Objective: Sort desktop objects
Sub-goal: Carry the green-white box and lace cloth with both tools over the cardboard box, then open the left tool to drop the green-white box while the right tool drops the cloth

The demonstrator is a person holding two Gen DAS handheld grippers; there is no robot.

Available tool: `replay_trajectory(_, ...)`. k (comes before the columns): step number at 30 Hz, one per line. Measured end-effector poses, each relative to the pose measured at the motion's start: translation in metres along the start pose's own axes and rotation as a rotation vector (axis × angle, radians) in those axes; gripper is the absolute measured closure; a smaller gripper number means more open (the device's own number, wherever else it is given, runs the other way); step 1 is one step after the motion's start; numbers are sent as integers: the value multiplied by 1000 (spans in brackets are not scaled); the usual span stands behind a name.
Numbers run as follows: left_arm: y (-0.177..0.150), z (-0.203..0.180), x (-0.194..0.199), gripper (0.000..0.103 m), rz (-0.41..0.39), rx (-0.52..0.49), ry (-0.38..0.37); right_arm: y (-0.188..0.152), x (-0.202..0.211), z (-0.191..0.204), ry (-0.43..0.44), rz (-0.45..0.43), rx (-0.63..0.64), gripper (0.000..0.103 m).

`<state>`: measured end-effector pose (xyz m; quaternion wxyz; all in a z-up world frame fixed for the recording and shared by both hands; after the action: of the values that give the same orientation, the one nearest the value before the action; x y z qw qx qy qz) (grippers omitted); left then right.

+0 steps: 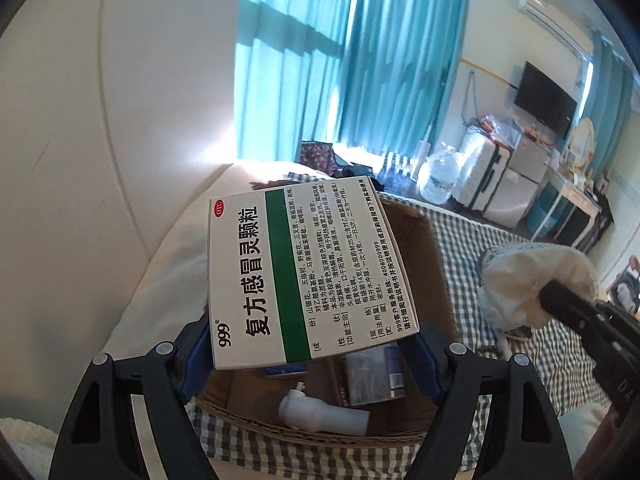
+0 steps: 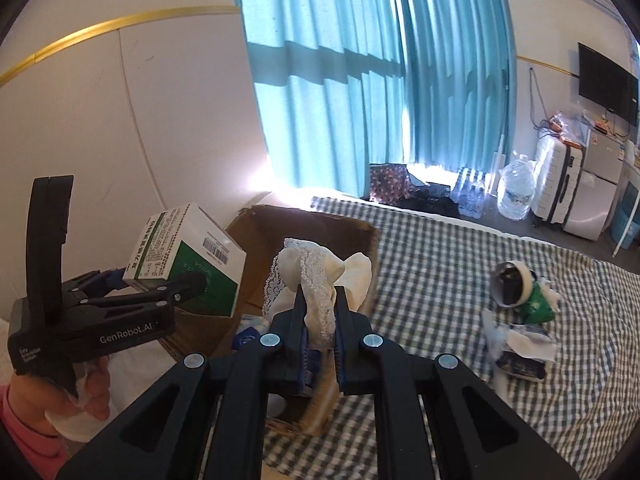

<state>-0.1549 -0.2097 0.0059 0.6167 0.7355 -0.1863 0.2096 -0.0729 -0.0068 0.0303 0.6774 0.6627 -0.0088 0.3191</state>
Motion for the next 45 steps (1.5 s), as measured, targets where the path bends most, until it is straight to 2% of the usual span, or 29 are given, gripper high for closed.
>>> replay_trajectory(2, 1, 10, -2, 21, 2, 35, -11, -1, -17, 12, 9, 16, 6, 93)
replay_trajectory(6, 1, 16, -5, 21, -7, 43, -7, -2, -40, 25, 16, 35, 14, 93)
replay_trajectory(9, -3, 19, -11, 21, 14, 55, -27, 2, -46, 26, 36, 26, -29, 93)
replay_trajectory(10, -5, 19, -13, 20, 23, 52, -35, 5, -46, 25, 42, 10, -44, 89)
replay_trajectory(11, -6, 18, -15, 19, 31, 46, -44, 9, -46, 24, 42, 0, -54, 78)
replay_trajectory(12, -8, 17, -17, 18, 40, 39, -53, 12, -46, 22, 38, -12, -62, 71)
replay_trajectory(14, -9, 12, -19, 12, 57, 16, -58, 17, -43, 22, 29, -38, -67, 49)
replay_trajectory(16, -11, 6, -18, 6, 56, -17, -48, 20, -41, 21, 5, -54, -69, 41)
replay_trajectory(21, -13, -3, -15, 6, 56, -59, -33, 19, -34, 15, -14, -56, -85, 41)
replay_trajectory(24, -15, -14, -12, 6, 62, -74, -54, 19, -19, 3, -26, -45, -92, 41)
replay_trajectory(28, -24, -39, 2, 6, 67, -119, -95, 26, 25, -26, -71, -76, -113, 41)
replay_trajectory(32, -32, -75, 18, 6, 102, -138, -132, 29, 67, -64, -172, -84, -126, 41)
replay_trajectory(35, -41, -106, 33, 6, 111, -127, -166, 17, 95, -98, -240, -80, -167, 41)
replay_trajectory(38, -52, -137, 44, 6, 116, -159, -177, 0, 115, -132, -295, -77, -214, 41)
replay_trajectory(45, -83, -197, 35, 5, 147, -178, -176, -39, 129, -201, -363, -41, -318, 37)
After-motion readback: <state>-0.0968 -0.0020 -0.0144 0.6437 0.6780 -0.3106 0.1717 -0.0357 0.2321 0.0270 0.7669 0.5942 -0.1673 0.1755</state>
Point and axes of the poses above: each gripper's, at about its wrist camera, not at the fingertips, and x roughly against the way its jaws point, z to its left, y to its top, the point moved 1 cm from there along -x, roughly the way its jaws point, and after that the axes turned 10 degrees about -z, right-handed, at the moved point
